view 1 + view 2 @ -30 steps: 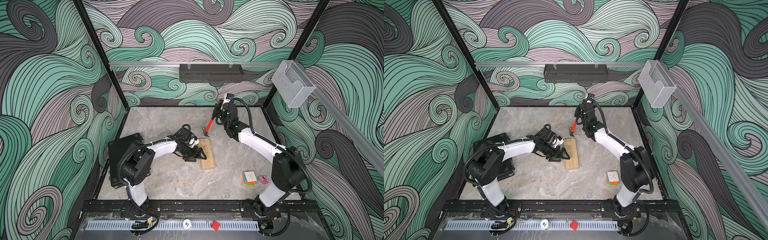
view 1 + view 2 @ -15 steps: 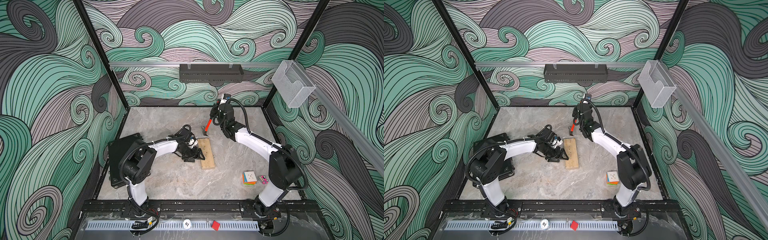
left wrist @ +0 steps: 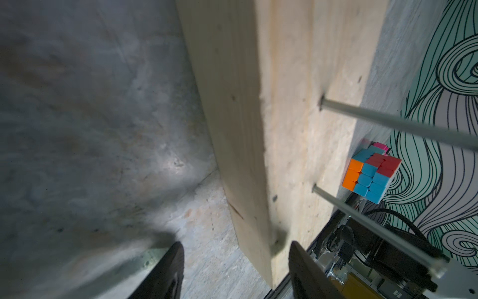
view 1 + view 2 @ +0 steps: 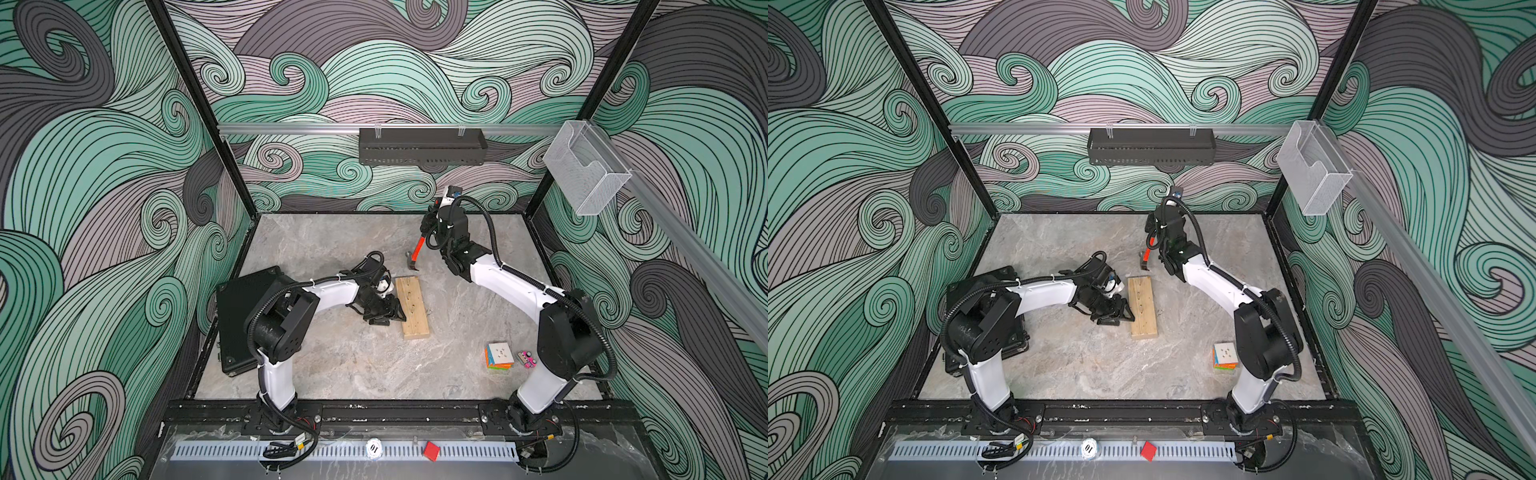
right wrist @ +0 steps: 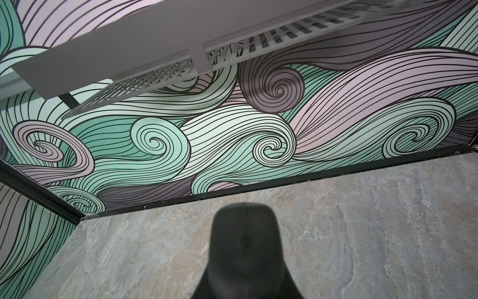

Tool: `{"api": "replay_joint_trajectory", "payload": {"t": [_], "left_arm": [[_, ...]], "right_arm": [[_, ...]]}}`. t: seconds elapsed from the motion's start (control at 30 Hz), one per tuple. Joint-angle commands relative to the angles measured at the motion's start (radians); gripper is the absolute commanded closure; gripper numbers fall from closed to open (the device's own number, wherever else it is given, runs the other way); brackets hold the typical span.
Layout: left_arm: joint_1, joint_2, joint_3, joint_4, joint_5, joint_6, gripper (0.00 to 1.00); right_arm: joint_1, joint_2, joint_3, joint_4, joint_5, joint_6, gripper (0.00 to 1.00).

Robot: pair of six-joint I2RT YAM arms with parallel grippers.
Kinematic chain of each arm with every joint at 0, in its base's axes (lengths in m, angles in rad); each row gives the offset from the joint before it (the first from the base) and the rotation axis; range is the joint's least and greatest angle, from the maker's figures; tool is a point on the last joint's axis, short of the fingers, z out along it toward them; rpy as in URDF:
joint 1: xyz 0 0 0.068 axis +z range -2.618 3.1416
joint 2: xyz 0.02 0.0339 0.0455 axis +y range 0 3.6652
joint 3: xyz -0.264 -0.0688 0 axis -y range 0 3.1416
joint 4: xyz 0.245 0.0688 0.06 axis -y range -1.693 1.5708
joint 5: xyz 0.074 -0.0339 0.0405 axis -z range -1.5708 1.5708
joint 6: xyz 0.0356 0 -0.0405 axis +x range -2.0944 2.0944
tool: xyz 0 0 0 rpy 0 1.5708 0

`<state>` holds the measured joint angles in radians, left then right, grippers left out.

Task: Use a claw hammer to pull out a nail
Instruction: Remove the nail from the mounting plate.

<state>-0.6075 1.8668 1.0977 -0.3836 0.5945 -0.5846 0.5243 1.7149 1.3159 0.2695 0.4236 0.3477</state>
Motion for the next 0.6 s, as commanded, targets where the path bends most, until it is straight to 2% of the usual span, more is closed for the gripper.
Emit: {"api": "replay_joint_trajectory", "payload": {"t": [0.0,0.3,0.57], "left_arm": [[-0.007,0.019,0.030,-0.017,-0.012,-0.018,0.40],[-0.006,0.035,0.050,-0.069,-0.057,-0.013,0.52],[-0.009,0.045,0.056,-0.079,-0.051,-0.019,0.57]], "right_arm": [[0.003,-0.037,0.043,0.077,0.027,0.012,0.92],[0.003,-0.040,0.040,0.073,0.031,0.019,0.92],[0.003,-0.033,0.042,0.072,0.029,0.031,0.92]]}}
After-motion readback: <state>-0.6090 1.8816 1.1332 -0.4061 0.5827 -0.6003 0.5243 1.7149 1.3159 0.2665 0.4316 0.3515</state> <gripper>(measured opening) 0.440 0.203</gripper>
